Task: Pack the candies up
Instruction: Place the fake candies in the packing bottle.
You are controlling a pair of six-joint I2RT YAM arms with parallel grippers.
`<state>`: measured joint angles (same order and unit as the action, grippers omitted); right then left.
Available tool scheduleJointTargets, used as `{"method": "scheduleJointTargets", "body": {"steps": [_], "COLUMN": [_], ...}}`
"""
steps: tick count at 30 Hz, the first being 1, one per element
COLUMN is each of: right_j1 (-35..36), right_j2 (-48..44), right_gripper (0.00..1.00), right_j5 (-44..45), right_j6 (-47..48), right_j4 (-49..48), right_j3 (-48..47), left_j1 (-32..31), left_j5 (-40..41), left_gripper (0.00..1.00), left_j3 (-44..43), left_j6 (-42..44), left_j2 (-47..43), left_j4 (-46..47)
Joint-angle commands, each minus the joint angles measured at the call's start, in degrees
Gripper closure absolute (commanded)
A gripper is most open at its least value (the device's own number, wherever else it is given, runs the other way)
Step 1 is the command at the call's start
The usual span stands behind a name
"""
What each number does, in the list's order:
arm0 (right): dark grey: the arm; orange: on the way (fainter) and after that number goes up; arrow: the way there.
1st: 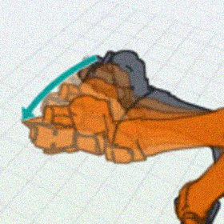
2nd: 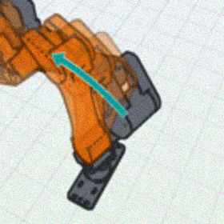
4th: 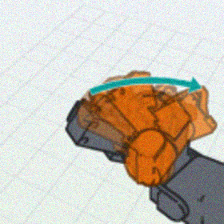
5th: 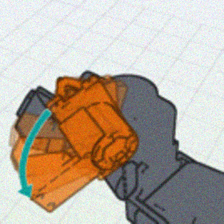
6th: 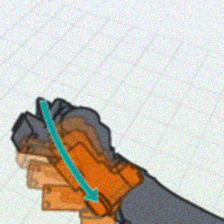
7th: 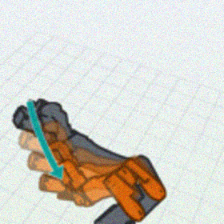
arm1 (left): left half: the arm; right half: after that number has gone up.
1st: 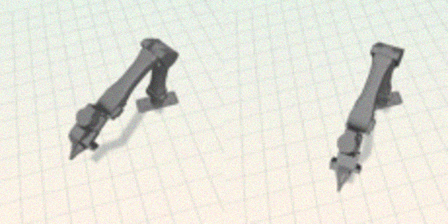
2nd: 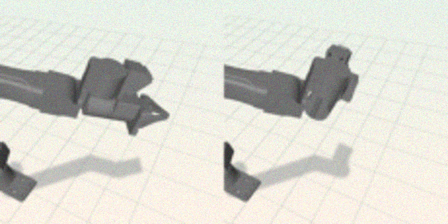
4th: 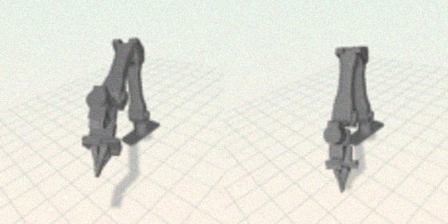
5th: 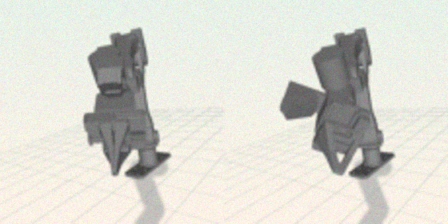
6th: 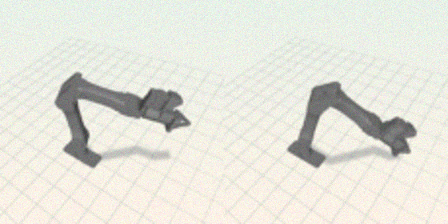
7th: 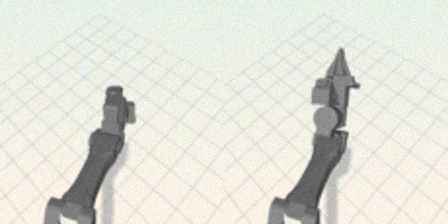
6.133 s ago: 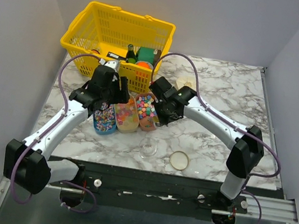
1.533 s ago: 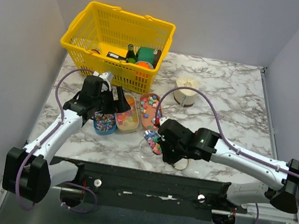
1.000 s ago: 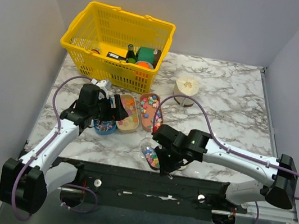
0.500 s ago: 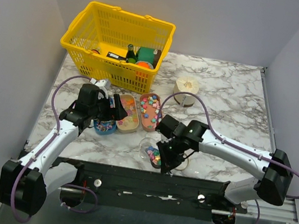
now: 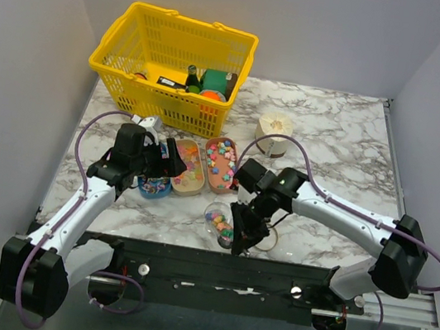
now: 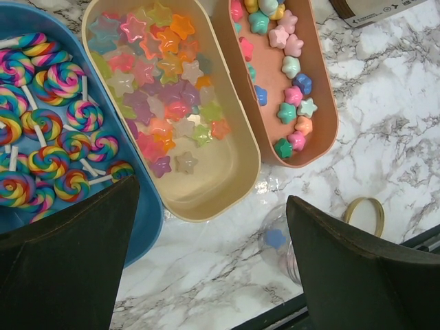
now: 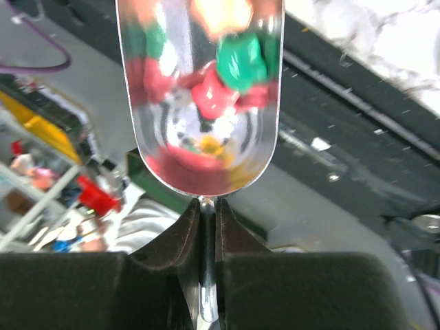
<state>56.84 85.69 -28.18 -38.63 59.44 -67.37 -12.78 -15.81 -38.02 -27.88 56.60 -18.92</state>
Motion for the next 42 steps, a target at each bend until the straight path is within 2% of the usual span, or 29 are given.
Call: {"method": "scheduleJointTargets", "body": {"steps": [1,12,25,31,42], "right_j1": [-0.9,-2.6,-2.7,-2.6,-0.5], "right_j2": [0.7,0.1,-3.9,-6.4,-2.6], "right_gripper": [0.99,0.99,0.99,0.99,0.99], "right_j5": [-6.3,-9.7,-6.0,0.8,21.4], "right_j6": [-3.9,-6.8,-9.5,-8.0,7.3], "right_j4": [0.5,-0.5,-3.3,-2.7,0.3], "right_j3": [-0.9,0.2,3.0,-0.4,-13.6], "left_j1": [-0.1,-0.1,-0.1,-0.3,-5.6], "left_j5": [1.4,1.7,-2.6,-7.7,-17.0], "left_gripper": [0.01,0.01,0.01,0.01,0.01], "left_j3": [-0.7,-0.7,-0.6,0.1,-6.4], "left_j6": [1.1,1.4,0.7,0.0,-3.5], "left_j2": [-0.9,-1.1,-1.8,-2.9,-1.9], "left_j4": [0.5,0.5,2.2,3.3,7.8]}}
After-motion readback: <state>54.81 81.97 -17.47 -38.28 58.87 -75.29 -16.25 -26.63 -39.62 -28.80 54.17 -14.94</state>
